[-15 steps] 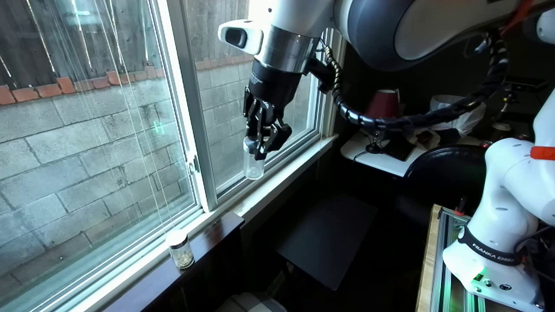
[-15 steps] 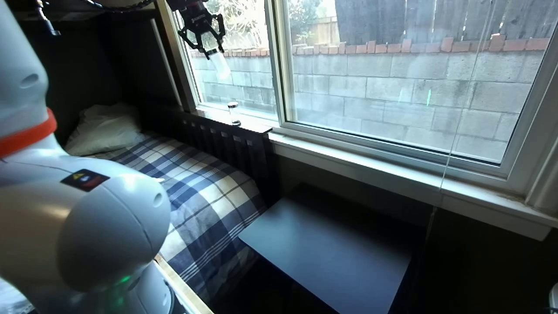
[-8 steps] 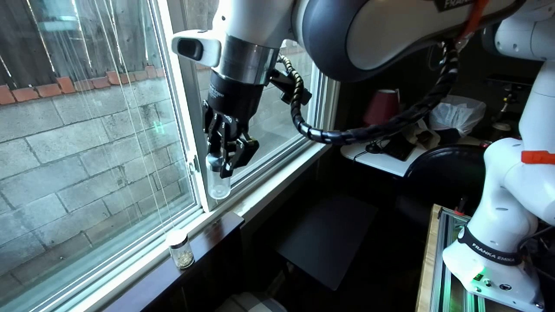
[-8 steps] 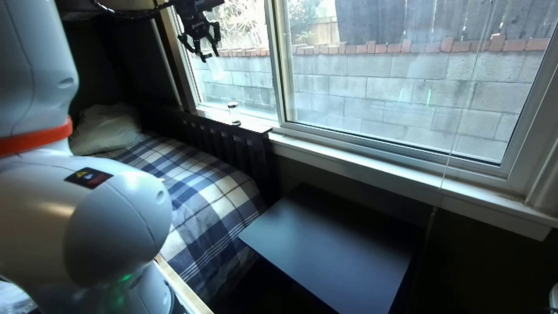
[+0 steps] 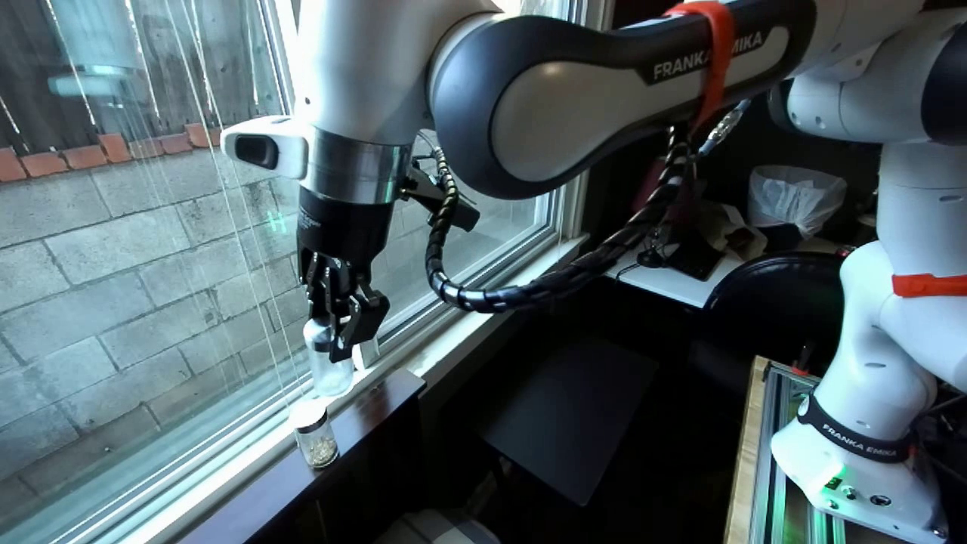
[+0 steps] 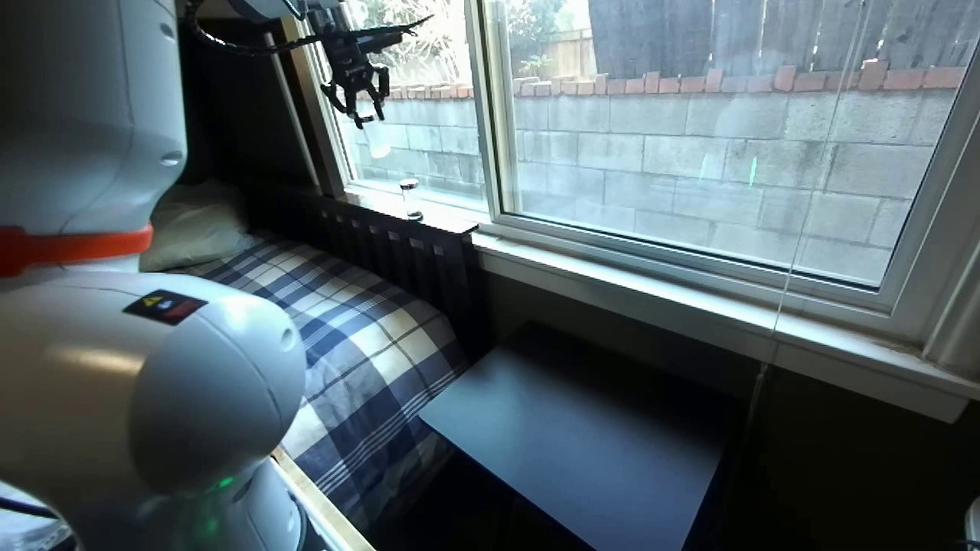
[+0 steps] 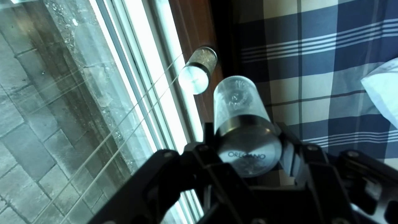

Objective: Pick up the clear container on the window sill and put it on top of the other clear container on the left

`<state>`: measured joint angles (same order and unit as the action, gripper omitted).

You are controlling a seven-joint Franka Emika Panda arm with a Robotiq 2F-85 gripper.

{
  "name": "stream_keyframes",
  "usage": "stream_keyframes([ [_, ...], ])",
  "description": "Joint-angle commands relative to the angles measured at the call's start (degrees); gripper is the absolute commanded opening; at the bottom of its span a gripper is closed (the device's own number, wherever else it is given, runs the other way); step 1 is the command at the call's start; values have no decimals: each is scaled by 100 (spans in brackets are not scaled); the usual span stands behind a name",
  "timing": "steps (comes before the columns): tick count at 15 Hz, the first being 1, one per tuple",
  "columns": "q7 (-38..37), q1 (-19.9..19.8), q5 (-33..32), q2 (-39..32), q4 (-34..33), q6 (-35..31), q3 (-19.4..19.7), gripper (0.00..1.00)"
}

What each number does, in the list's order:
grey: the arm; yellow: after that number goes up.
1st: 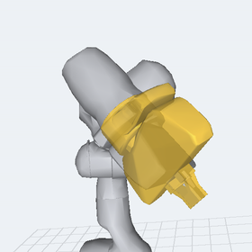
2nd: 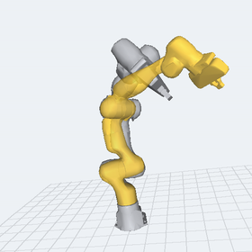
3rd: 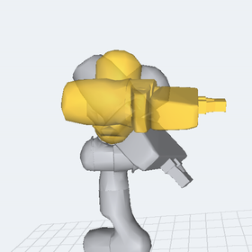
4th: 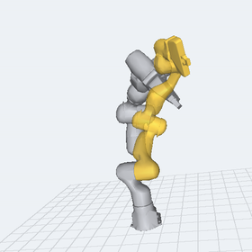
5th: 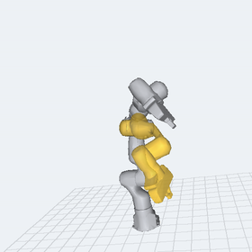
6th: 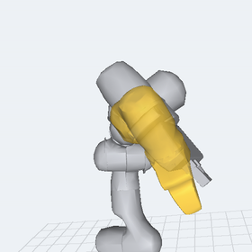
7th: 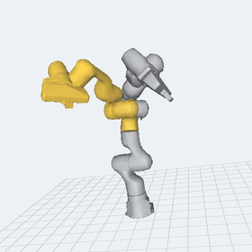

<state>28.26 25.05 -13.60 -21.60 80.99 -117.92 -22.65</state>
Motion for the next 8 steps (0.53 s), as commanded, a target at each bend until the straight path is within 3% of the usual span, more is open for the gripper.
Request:
stream_keyframes([
  [1,111,145,51,-580,-750,208,58,25],
  [8,33,185,173,-1153,-1434,597,203,25],
])
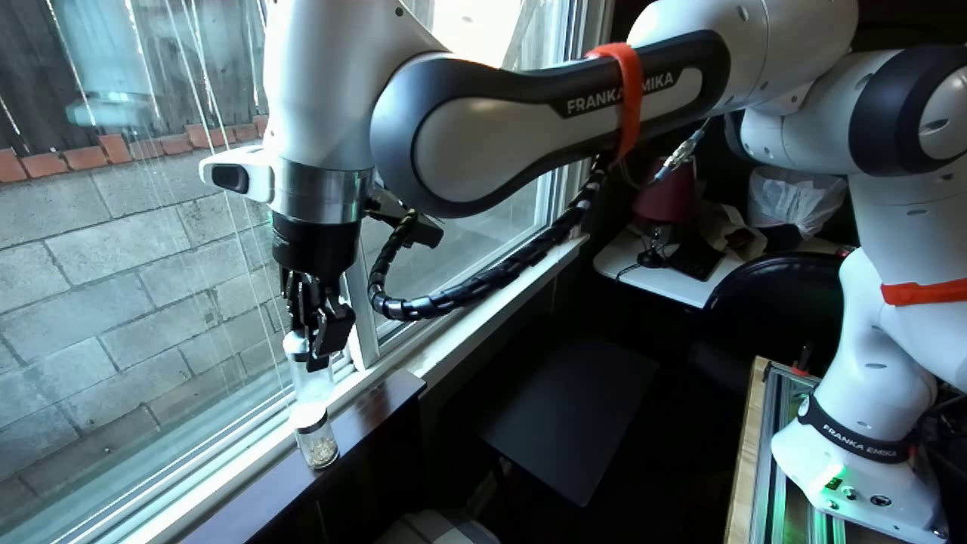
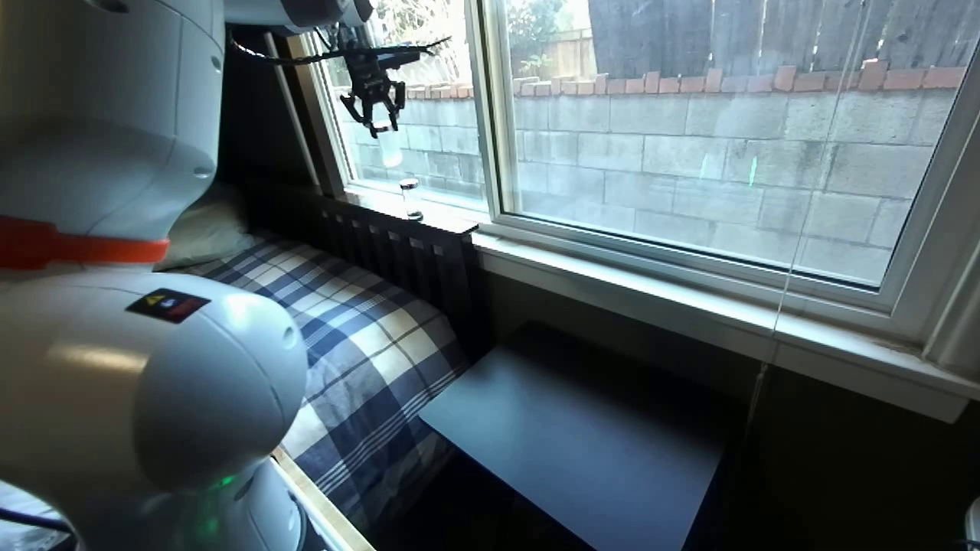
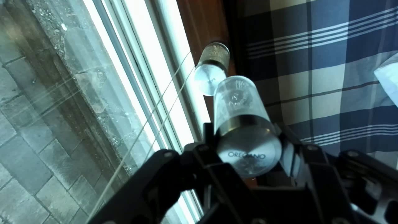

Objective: Pick up the clear container on the window sill and put it on top of the other clear container on the left

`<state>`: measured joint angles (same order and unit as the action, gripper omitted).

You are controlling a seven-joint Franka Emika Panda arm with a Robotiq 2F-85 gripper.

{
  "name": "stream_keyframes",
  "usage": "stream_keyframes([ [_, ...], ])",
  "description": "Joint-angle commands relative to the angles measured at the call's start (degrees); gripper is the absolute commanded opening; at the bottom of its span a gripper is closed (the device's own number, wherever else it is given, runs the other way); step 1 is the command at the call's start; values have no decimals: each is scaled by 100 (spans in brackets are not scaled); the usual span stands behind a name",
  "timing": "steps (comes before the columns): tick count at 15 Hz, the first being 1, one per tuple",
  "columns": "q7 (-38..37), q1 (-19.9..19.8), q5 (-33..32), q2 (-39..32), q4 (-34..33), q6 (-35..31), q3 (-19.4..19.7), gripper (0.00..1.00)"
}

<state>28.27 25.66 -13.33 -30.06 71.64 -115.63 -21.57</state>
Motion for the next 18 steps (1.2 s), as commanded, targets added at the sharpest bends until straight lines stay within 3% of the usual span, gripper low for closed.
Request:
stream_keyframes([
  [1,28,141,158,-380,-595,452,109,25],
  [18,-115,443,230,-1283,-1882,1154,350,25],
])
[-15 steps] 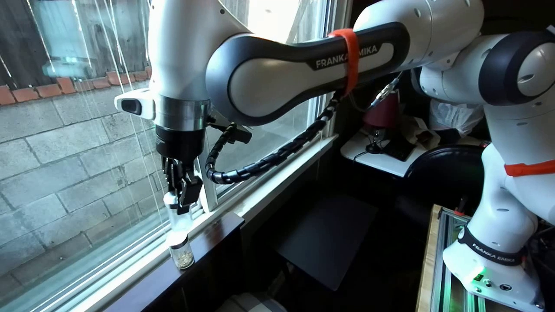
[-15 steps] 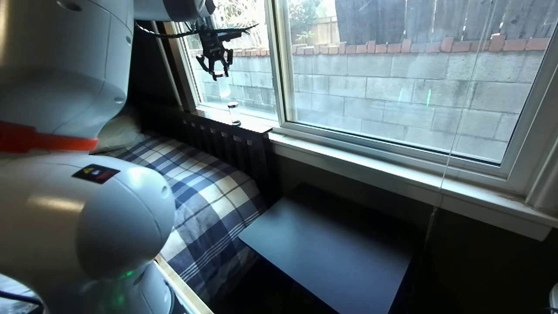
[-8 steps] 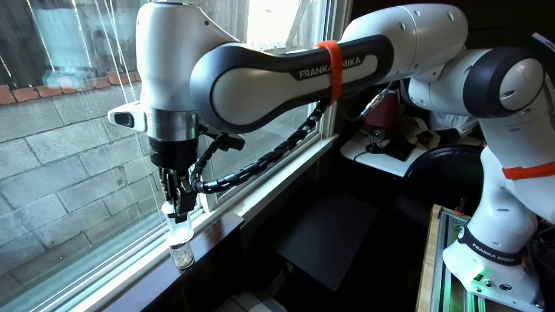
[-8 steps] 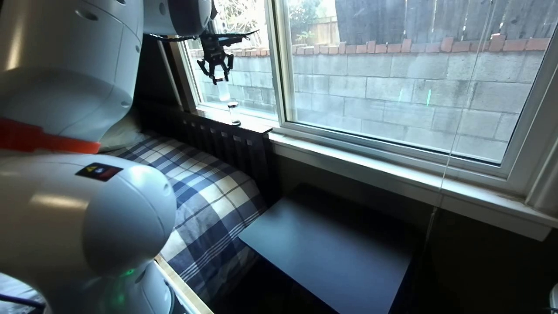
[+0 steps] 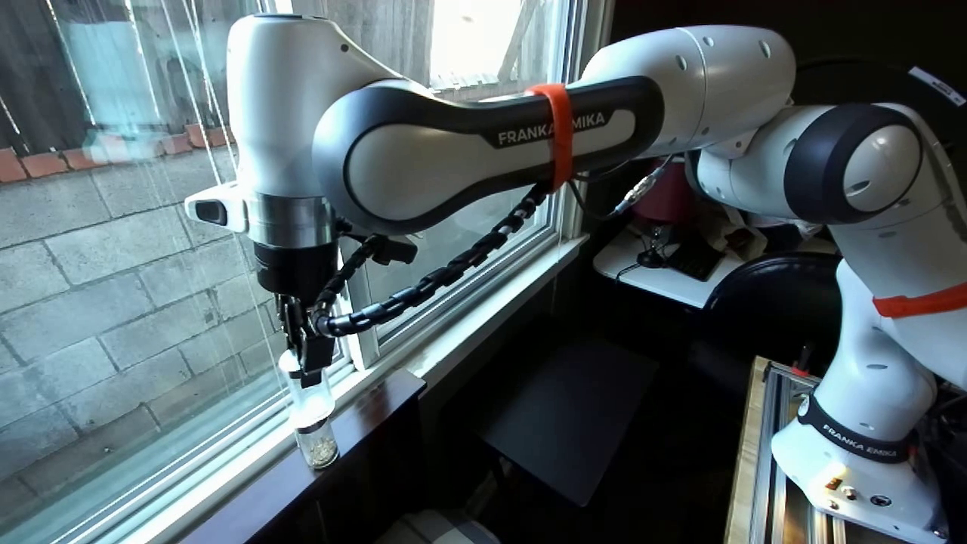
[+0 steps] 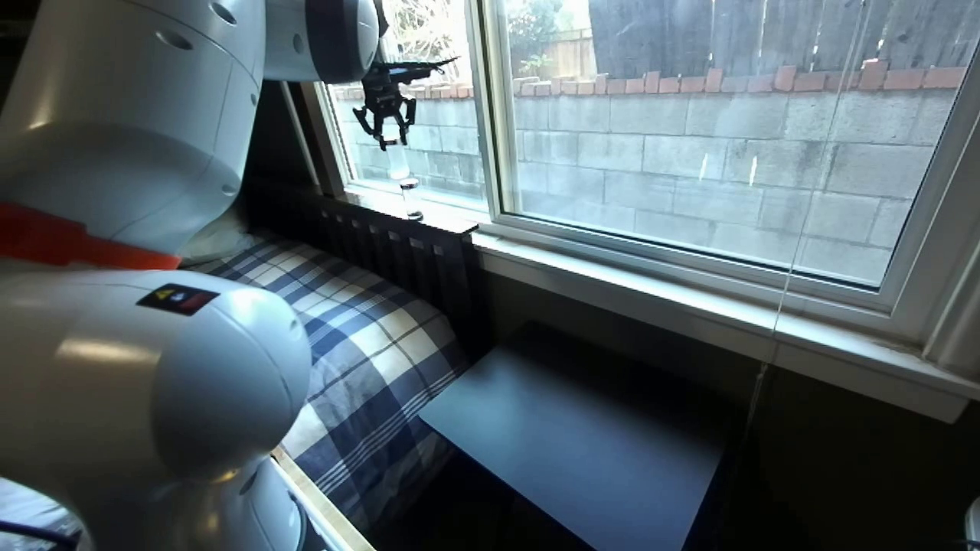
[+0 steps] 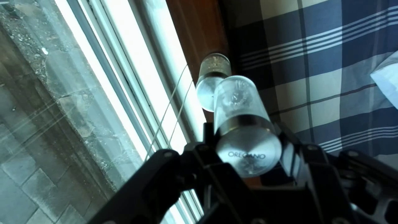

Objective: Pick up the clear container on the window sill and put it on top of the other clear container on the left

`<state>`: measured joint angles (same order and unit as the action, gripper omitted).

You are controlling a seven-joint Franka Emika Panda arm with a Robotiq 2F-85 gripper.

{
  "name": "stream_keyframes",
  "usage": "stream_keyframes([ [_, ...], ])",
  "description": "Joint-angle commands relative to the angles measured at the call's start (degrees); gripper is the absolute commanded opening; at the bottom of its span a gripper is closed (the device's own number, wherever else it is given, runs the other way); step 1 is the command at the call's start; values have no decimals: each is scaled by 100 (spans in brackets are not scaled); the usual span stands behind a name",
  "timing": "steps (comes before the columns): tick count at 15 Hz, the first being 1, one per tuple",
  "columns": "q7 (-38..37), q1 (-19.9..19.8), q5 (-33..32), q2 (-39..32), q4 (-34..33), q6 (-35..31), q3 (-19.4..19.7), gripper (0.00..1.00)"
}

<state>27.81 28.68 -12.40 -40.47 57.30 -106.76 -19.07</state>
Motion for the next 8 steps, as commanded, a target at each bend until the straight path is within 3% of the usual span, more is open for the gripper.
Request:
stream_keyframes([
  [1,-85,160,139,-284,-502,287,116,25],
  [8,-351,170,44,-466,-699,342,128,25],
])
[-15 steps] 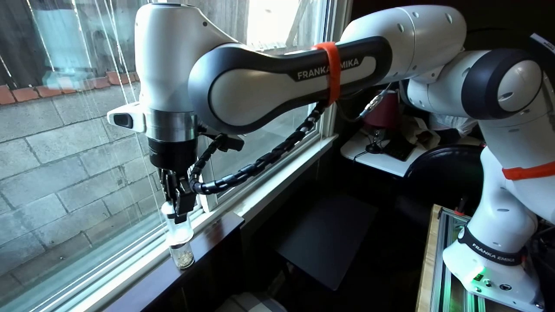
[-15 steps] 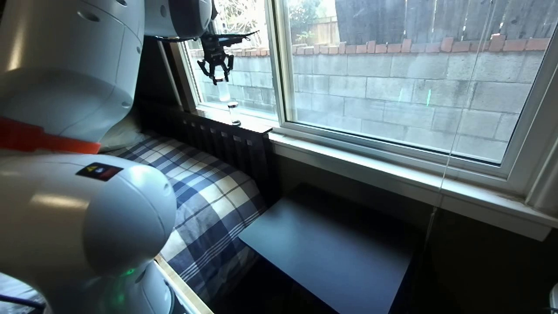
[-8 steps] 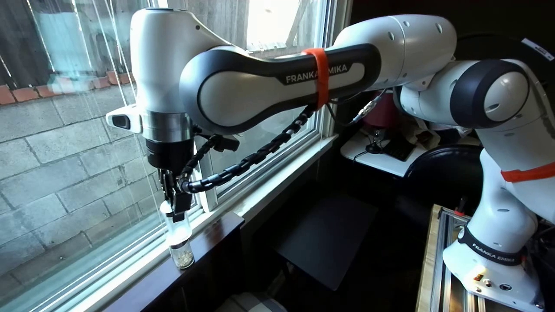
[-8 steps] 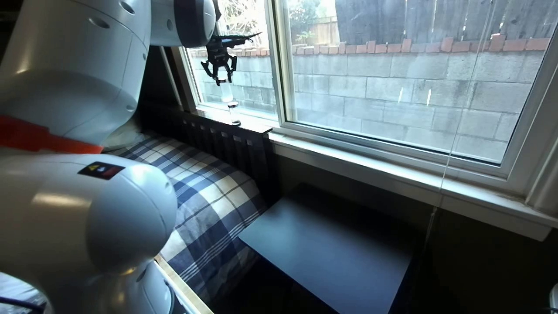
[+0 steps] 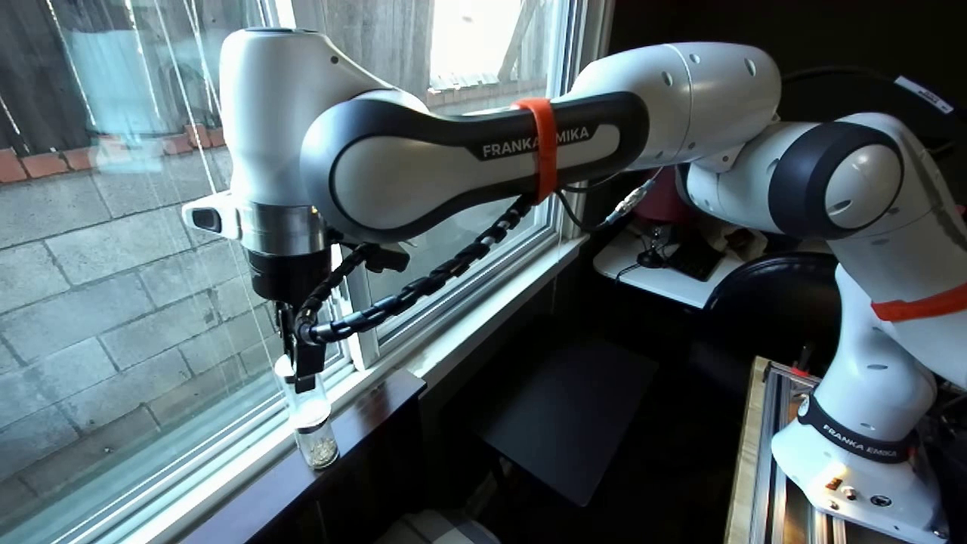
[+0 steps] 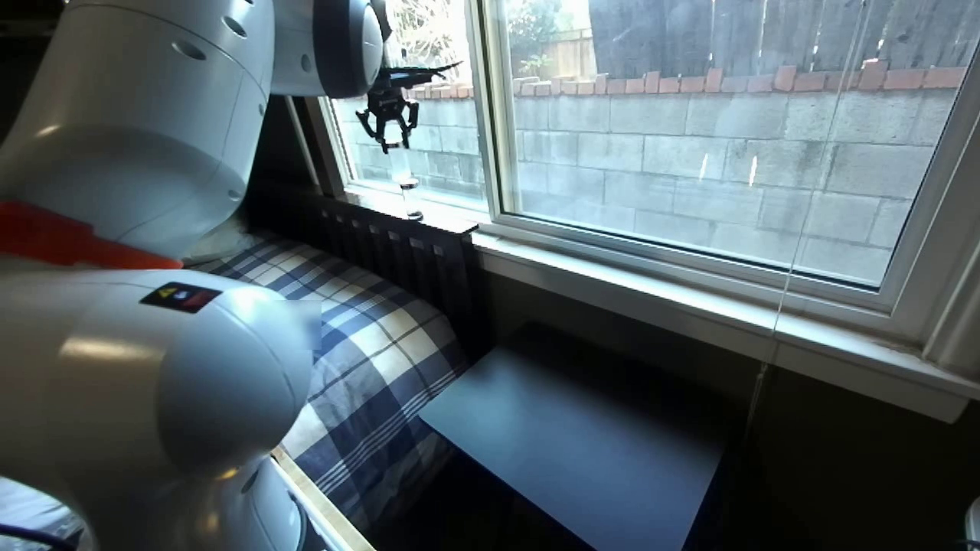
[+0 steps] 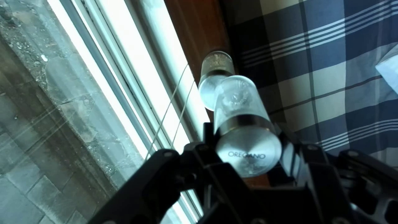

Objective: Pick up the clear container on the window sill and put it on top of the other clear container on the left

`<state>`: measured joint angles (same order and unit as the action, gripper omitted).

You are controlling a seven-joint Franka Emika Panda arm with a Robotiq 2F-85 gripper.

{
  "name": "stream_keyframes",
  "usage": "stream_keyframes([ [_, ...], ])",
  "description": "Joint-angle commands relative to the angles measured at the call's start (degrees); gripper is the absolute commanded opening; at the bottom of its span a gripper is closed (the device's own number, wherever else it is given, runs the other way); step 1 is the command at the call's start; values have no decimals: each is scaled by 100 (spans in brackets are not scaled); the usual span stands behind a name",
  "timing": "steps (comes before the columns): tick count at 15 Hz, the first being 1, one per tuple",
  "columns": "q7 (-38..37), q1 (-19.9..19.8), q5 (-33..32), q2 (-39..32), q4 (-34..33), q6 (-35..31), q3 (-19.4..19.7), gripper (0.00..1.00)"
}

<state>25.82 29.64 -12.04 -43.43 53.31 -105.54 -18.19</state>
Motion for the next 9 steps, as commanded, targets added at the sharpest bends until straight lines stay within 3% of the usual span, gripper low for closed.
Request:
stream_keyframes([
  [1,-182,67,16,-184,-311,203,38,25],
  [9,-409,51,14,-253,-407,221,50,25],
])
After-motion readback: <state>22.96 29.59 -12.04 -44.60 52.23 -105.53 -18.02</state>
